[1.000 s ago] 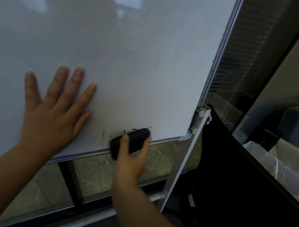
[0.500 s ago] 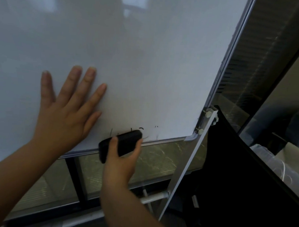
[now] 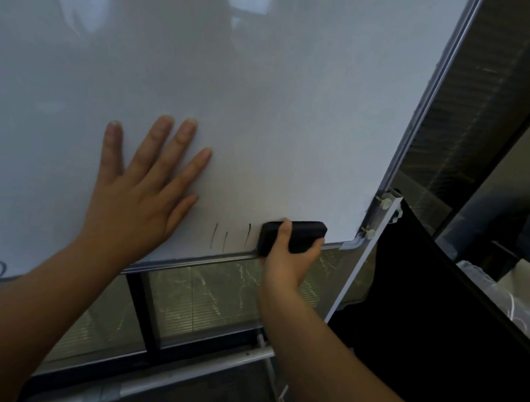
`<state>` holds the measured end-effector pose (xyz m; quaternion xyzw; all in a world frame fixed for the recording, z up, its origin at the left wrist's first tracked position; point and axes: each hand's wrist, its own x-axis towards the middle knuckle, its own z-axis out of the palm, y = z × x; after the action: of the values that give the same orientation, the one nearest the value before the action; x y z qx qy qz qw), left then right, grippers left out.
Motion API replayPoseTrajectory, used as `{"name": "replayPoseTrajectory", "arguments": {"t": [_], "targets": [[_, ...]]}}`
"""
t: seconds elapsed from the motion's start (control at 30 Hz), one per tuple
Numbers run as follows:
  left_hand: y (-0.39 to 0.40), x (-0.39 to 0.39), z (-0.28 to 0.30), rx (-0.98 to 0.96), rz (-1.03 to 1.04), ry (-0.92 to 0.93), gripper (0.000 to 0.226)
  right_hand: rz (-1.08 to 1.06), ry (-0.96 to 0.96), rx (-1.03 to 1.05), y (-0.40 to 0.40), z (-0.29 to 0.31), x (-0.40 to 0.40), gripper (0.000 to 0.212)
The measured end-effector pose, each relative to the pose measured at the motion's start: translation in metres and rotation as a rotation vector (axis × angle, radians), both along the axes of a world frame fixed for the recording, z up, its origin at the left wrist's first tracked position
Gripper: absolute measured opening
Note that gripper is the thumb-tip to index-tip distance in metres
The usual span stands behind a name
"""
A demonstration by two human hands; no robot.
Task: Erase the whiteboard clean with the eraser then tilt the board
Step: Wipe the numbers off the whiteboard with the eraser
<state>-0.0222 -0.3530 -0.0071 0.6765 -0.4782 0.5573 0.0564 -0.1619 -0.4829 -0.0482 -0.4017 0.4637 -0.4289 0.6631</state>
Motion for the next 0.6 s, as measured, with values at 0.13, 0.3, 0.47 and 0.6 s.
{"name": "replayPoseTrajectory", "arguments": {"t": [0.13, 0.3, 0.47, 0.6], "targets": [[0.000, 0.002, -0.003, -0.008, -0.015, -0.010, 0.057, 0.102, 0.021, -0.121, 0.043, -0.012, 0.018, 0.087], [-0.001, 0.004, -0.004, -0.005, -0.021, -0.005, 0.057, 0.115, -0.018, -0.052, 0.072, -0.013, 0.038, 0.088], [-0.007, 0.002, -0.009, -0.028, -0.066, 0.066, 0.054, 0.195, -0.030, -0.033, 0.093, -0.025, 0.039, 0.085], [-0.008, 0.004, -0.010, -0.034, -0.072, 0.018, 0.052, 0.160, -0.054, -0.069, 0.079, -0.028, 0.027, 0.085]]}}
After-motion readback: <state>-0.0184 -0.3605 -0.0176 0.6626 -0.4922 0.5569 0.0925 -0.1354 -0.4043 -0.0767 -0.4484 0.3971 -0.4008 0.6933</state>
